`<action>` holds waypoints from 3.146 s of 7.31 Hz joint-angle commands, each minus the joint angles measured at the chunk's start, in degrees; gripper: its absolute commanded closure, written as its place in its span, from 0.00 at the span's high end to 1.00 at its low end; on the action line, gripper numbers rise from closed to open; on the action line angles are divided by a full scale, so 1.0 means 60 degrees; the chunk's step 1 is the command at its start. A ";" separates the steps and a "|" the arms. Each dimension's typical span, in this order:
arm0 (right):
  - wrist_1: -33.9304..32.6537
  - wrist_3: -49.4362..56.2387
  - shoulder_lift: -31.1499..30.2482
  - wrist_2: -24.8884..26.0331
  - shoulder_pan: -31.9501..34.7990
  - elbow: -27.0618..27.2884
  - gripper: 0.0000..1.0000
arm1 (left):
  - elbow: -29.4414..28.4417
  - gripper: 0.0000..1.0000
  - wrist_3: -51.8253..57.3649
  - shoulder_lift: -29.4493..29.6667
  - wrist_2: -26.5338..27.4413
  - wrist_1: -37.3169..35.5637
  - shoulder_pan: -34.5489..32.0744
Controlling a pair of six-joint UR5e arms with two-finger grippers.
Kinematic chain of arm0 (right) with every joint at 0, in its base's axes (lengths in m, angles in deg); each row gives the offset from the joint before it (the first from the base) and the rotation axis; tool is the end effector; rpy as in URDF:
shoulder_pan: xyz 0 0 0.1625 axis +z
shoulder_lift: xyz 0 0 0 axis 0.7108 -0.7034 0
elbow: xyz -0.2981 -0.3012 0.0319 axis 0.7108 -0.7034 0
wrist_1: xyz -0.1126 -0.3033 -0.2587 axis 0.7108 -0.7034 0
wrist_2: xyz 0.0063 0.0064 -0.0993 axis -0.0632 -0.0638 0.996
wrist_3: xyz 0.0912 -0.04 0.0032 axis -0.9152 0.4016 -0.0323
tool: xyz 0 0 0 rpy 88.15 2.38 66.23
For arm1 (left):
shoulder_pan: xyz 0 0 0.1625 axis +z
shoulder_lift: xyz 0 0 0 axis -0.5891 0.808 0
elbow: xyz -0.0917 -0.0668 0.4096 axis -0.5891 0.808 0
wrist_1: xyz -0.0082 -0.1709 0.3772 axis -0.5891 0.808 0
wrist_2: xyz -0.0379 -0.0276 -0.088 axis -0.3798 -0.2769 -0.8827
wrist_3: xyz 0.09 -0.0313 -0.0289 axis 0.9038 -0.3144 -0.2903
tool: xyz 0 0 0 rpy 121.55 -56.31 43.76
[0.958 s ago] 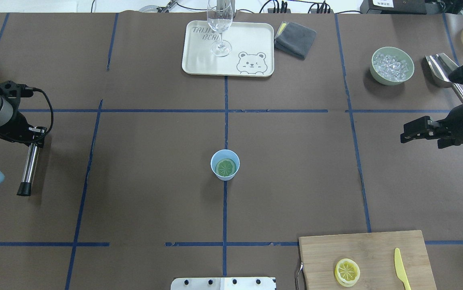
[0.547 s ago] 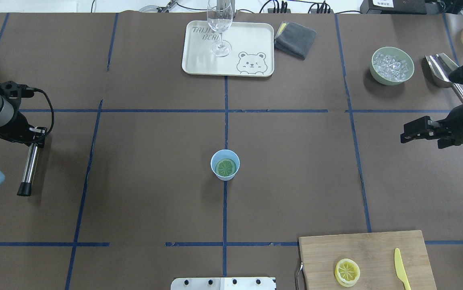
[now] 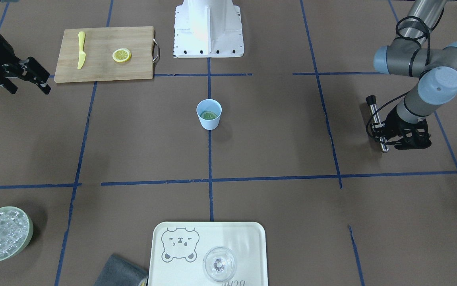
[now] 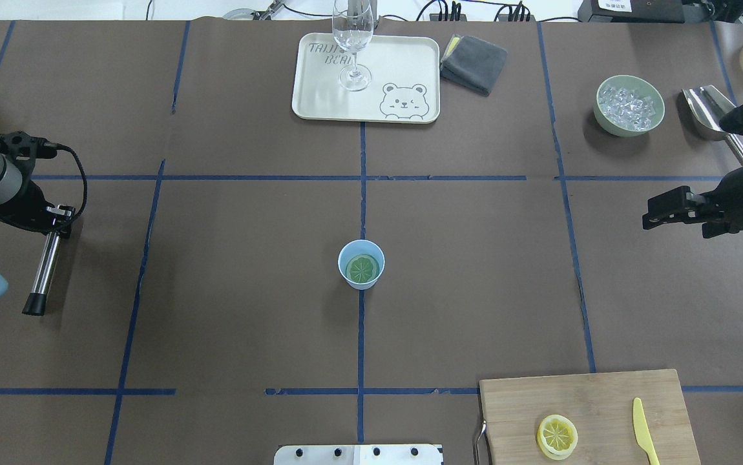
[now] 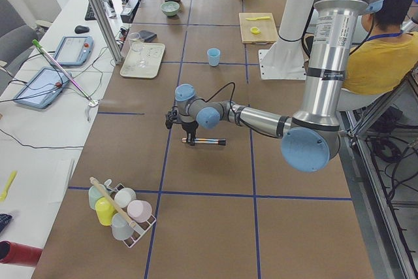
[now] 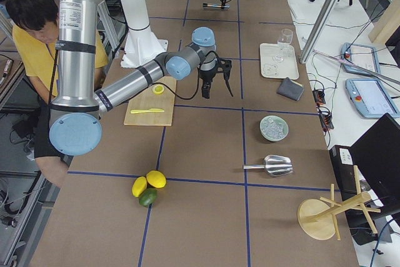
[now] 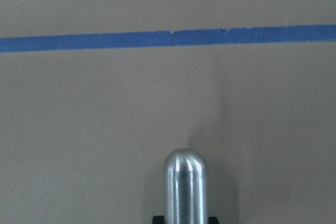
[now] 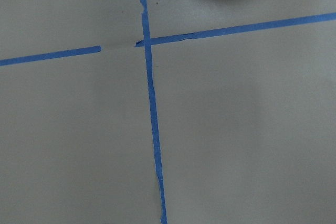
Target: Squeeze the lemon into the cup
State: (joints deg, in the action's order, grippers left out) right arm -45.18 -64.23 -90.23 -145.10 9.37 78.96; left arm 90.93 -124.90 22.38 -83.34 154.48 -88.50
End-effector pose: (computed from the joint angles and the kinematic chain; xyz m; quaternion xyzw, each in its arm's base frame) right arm -0.1886 -0.4001 0.3921 0.0203 -0.4197 0.0748 0.9043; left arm 0.2814 -0.4985 0.5667 -0.0033 0.3409 0.0263 0.9397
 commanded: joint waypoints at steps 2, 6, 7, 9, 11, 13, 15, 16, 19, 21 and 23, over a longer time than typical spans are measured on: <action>0.0000 0.0015 -0.0020 0.0000 0.0029 0.0000 1.00 | 0.0085 1.00 -0.0128 -0.0021 -0.0012 0.0010 -0.0070; -0.0132 0.2072 -0.0167 -0.1505 0.1897 -0.0758 1.00 | 0.2058 1.00 0.0776 -0.0094 -0.0159 -0.1272 -0.2320; -0.0146 0.3168 -0.0239 -0.1610 0.2528 -0.1226 1.00 | 0.2527 1.00 0.0940 -0.0443 -0.0782 -0.1424 -0.2921; -0.0524 0.5613 -0.0313 -0.2005 0.3846 -0.2178 1.00 | 0.2810 1.00 0.2934 -0.1118 -0.1462 -0.1454 -0.4341; -0.1824 0.7798 -0.0241 -0.2007 0.4713 -0.2446 1.00 | 0.2476 1.00 0.3944 -0.1326 -0.1869 -0.1788 -0.5062; -0.1992 0.8188 -0.0226 -0.1993 0.4877 -0.2577 1.00 | 0.2008 1.00 0.5443 -0.1383 -0.1989 -0.1879 -0.5371; -0.1978 0.8582 -0.0196 -0.1978 0.4878 -0.2768 1.00 | 0.1874 1.00 0.6068 -0.1355 -0.2034 -0.1807 -0.5812; -0.1992 0.8584 -0.0196 -0.1978 0.4878 -0.2783 1.00 | 0.1670 1.00 0.6083 -0.1369 -0.2019 -0.1792 -0.6030; -0.1978 0.8584 0.0140 -0.1963 0.4878 -0.3135 1.00 | 0.1755 1.00 0.7648 -0.1618 -0.2092 -0.1879 -0.6442; -0.1978 0.8599 0.0112 -0.1977 0.4878 -0.3149 1.00 | 0.1760 1.00 0.8350 -0.2219 -0.2076 -0.1254 -0.6472; -0.1963 0.8599 0.0126 -0.1905 0.4878 -0.3179 1.00 | 0.1566 1.00 0.8892 -0.2117 -0.2063 -0.1380 -0.6617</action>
State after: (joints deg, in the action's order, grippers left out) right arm -56.99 -12.65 -89.50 -156.81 38.64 59.96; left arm 101.00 -73.80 9.52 -95.69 146.41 -127.61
